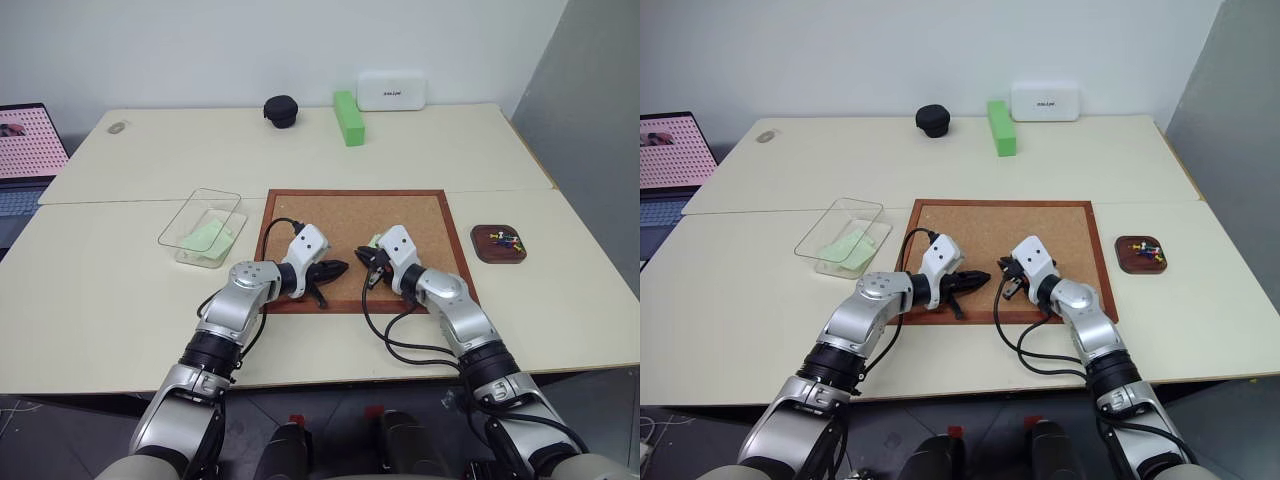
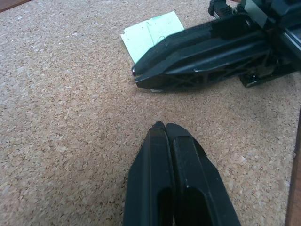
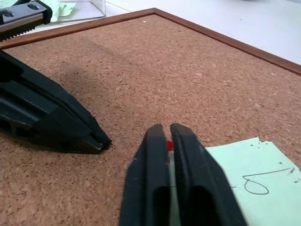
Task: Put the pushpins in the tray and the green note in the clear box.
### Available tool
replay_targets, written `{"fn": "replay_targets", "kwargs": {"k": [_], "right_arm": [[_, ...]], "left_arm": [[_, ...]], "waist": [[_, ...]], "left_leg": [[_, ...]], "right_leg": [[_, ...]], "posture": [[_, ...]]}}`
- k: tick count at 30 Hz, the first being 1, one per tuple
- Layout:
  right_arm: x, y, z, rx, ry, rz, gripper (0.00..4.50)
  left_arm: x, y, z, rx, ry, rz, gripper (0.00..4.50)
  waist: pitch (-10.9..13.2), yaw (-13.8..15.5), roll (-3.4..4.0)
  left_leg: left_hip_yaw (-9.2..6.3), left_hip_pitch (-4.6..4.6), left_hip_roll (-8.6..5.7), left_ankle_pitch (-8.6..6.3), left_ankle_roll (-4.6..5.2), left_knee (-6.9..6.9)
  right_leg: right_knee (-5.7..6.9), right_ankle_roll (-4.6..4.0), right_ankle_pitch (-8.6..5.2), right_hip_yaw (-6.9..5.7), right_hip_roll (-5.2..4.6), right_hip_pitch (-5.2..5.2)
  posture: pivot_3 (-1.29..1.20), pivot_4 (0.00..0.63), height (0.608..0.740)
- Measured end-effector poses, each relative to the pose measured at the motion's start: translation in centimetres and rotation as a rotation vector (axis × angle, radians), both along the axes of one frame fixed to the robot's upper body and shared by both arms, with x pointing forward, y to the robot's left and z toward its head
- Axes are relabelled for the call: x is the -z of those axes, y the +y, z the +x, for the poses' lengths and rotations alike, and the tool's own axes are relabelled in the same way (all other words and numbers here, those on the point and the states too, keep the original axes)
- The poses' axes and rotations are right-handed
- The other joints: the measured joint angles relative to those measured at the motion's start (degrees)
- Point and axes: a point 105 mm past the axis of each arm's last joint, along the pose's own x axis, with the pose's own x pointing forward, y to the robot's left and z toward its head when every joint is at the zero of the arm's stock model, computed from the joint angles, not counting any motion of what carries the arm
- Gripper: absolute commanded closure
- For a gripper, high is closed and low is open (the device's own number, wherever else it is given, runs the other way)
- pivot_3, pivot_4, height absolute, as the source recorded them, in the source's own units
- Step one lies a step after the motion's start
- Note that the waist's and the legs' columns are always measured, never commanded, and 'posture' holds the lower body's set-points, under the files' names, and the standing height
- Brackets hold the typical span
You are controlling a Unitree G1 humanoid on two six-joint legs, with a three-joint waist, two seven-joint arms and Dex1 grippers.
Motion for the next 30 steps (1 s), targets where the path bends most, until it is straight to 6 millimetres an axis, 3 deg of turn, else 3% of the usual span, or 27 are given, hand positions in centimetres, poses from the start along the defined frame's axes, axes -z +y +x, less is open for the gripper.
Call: {"fn": "replay_targets", "kwargs": {"k": [7, 13, 18, 27, 30], "right_arm": [[-0.1, -0.1, -0.1, 0.000, 0.003, 0.000, 4.49], [-0.6, -1.6, -1.5, -0.026, -0.007, -0.032, 4.49], [-4.7, -3.3, -1.5, -0.002, -0.144, -0.024, 4.49], [-7.2, -4.6, -0.2, 0.097, -0.155, 0.074, 4.49], [-8.3, -4.9, 0.3, 0.143, -0.173, 0.126, 4.50]], "left_arm": [[0.0, 0.0, 0.0, 0.001, -0.001, 0.000, 4.50], [0.1, -0.5, -0.5, 0.029, 0.006, -0.008, 4.50], [0.2, -0.1, -0.7, 0.026, 0.004, -0.002, 4.50], [0.1, -0.4, -0.4, 0.015, -0.006, -0.027, 4.50], [-0.2, -0.8, -0.6, -0.001, 0.042, -0.124, 4.03]], "waist": [[0.00, 0.02, 0.00], [0.01, 0.37, 0.00], [-0.01, 0.14, -0.02], [-0.01, 0.43, -0.02], [0.00, 0.55, -0.02]], "left_leg": [[0.00, -0.01, 0.00, 0.00, 0.00, 0.00], [-0.03, -0.13, -0.05, -0.01, -0.02, 0.00], [-0.01, -0.01, 0.02, -0.02, -0.02, 0.00], [-0.01, -0.03, -0.02, -0.01, -0.02, 0.02], [-0.01, -0.11, -0.03, -0.02, -0.02, 0.03]], "right_leg": [[0.00, 0.00, 0.00, 0.00, 0.00, 0.00], [-0.06, 0.01, 0.00, -0.04, -0.05, -0.05], [-0.04, 0.01, -0.01, -0.02, 0.01, -0.01], [-0.01, 0.00, -0.01, -0.01, -0.02, 0.00], [-0.03, -0.01, -0.01, -0.02, -0.04, -0.03]], "posture": [[0.00, 0.150, 0.740], [0.00, 0.150, 0.740], [0.00, 0.150, 0.740], [0.00, 0.150, 0.740], [0.00, 0.150, 0.740]]}}
